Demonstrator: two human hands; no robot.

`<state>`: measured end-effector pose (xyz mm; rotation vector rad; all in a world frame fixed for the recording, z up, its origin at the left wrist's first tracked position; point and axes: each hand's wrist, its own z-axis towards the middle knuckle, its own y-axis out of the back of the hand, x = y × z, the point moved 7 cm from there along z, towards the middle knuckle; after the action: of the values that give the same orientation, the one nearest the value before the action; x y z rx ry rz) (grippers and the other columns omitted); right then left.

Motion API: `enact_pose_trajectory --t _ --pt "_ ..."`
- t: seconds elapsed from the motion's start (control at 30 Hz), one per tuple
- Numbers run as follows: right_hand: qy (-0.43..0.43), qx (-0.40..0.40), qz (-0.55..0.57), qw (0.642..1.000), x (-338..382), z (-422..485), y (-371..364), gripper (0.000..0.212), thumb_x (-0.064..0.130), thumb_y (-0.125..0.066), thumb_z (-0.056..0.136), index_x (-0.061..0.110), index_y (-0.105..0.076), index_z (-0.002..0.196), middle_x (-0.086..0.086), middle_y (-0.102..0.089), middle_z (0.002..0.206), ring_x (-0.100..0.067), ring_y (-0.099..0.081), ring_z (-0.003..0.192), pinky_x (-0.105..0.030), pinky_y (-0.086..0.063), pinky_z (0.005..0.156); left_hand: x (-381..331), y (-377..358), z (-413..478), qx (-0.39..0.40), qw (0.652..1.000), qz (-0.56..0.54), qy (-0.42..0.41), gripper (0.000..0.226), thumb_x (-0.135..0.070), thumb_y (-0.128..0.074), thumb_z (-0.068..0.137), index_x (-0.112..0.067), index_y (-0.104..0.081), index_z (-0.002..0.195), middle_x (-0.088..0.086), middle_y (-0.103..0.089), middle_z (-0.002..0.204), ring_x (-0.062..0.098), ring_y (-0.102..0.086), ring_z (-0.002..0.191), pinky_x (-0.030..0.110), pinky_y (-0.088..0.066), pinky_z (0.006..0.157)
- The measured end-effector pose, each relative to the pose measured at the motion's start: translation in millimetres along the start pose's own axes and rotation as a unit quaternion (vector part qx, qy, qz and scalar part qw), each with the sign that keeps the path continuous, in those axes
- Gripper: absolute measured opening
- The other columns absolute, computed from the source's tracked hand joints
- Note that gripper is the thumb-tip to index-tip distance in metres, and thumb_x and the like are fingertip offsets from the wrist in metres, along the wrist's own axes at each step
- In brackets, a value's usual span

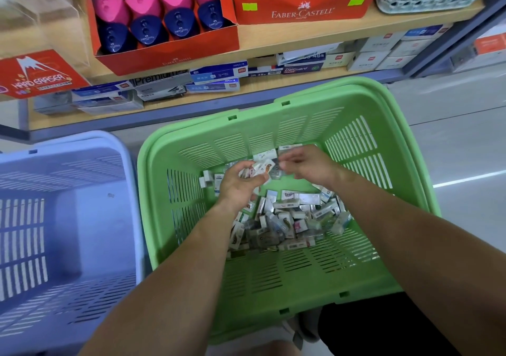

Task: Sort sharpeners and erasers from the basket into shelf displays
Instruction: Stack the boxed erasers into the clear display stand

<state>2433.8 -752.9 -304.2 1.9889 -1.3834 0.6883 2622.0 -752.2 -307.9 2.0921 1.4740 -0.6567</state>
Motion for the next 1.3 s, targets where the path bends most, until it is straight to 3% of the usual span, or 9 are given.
enact_pose_trajectory --t 0.13,0.27,0.47,0.67,0.77,0.9,1.07,1.2,1.3 --pt "-0.031 0.052 -0.266 0.962 -28.2 -8.6 0.4 0.030 0.025 -0.076 0.089 0.015 -0.070 0.116 0.000 -0.069 0.117 -0.017 -0.065 0.108 -0.029 -0.048 0.100 -0.2 4.2 0.9 -0.015 0.999 0.032 -0.012 0.047 -0.023 -0.081 0.082 -0.030 -0.061 0.124 -0.014 -0.041 0.121 0.019 -0.067 0.097 0.031 -0.060 0.078" --pt "-0.067 0.081 -0.255 0.961 -33.8 -13.4 -6.3 0.055 0.026 -0.084 0.081 0.014 -0.063 0.130 -0.003 -0.067 0.122 -0.019 -0.064 0.108 -0.032 -0.049 0.101 0.6 4.4 -2.0 -0.012 0.998 0.058 -0.002 0.047 -0.022 -0.080 0.083 -0.027 -0.060 0.126 -0.023 -0.049 0.094 0.021 -0.065 0.085 0.038 -0.061 0.078" --pt "-0.095 0.135 -0.301 0.939 -33.9 -19.6 -25.5 0.059 0.036 -0.087 0.076 0.015 -0.064 0.126 -0.002 -0.065 0.123 -0.024 -0.061 0.112 -0.042 -0.049 0.102 -0.5 5.3 -5.6 -0.011 0.996 0.088 0.000 0.048 -0.023 -0.079 0.085 -0.025 -0.059 0.129 -0.026 -0.044 0.089 0.026 -0.068 0.082 0.035 -0.061 0.077" --pt "-0.102 0.146 -0.307 0.935 -27.7 -22.4 -30.8 0.047 0.034 -0.083 0.081 0.013 -0.066 0.120 -0.004 -0.067 0.120 -0.024 -0.063 0.108 -0.043 -0.051 0.100 -3.6 5.3 -11.2 -0.008 0.997 0.082 0.009 0.041 -0.026 -0.079 0.085 -0.031 -0.059 0.120 -0.012 -0.045 0.121 0.023 -0.068 0.089 0.021 -0.053 0.061" --pt "-0.100 0.119 -0.279 0.948 -23.7 -23.6 -27.7 0.058 0.035 -0.082 0.080 0.015 -0.059 0.130 -0.001 -0.061 0.128 -0.023 -0.058 0.115 -0.041 -0.047 0.105 -6.5 3.2 -13.6 -0.002 0.999 0.039 0.021 0.045 -0.030 -0.081 0.083 -0.031 -0.059 0.122 -0.007 -0.049 0.127 0.020 -0.068 0.085 0.034 -0.059 0.081" --pt "-0.095 0.049 -0.215 0.971 -8.6 -29.2 -9.3 0.053 0.031 -0.078 0.082 0.011 -0.061 0.127 -0.002 -0.062 0.126 -0.020 -0.060 0.107 -0.034 -0.048 0.096 -17.2 2.1 -18.6 -0.003 0.999 0.032 0.006 0.046 -0.034 -0.080 0.083 -0.032 -0.059 0.123 0.000 -0.049 0.145 0.016 -0.063 0.101 0.037 -0.042 0.105" --pt "-0.074 -0.052 -0.051 0.995 20.9 -57.1 11.3 0.038 0.021 -0.073 0.090 0.006 -0.061 0.123 -0.007 -0.063 0.118 -0.020 -0.066 0.096 -0.030 -0.051 0.077 -35.0 9.4 -39.7 0.003 1.000 -0.007 -0.006 0.040 -0.028 -0.080 0.084 -0.028 -0.060 0.119 -0.002 -0.044 0.140 0.026 -0.069 0.098 0.028 -0.061 0.070" --pt "-0.071 -0.064 0.080 0.992 45.2 -94.5 7.4 0.038 0.015 -0.075 0.088 0.002 -0.059 0.120 -0.014 -0.065 0.121 -0.028 -0.074 0.088 -0.049 -0.060 0.083 -53.3 23.0 -74.0 0.031 0.999 -0.014 -0.026 0.033 -0.028 -0.080 0.083 -0.034 -0.059 0.107 0.000 -0.043 0.132 0.026 -0.068 0.093 0.032 -0.062 0.074" --pt "-0.045 -0.091 0.131 0.986 70.3 -123.8 5.8 0.050 0.030 -0.085 0.073 0.014 -0.064 0.115 -0.014 -0.070 0.117 -0.035 -0.070 0.102 -0.056 -0.056 0.092 -69.0 32.5 -106.3 0.069 0.997 -0.014 -0.036 0.034 -0.028 -0.081 0.080 -0.035 -0.058 0.105 0.005 -0.051 0.132 0.028 -0.066 0.089 0.033 -0.060 0.073"
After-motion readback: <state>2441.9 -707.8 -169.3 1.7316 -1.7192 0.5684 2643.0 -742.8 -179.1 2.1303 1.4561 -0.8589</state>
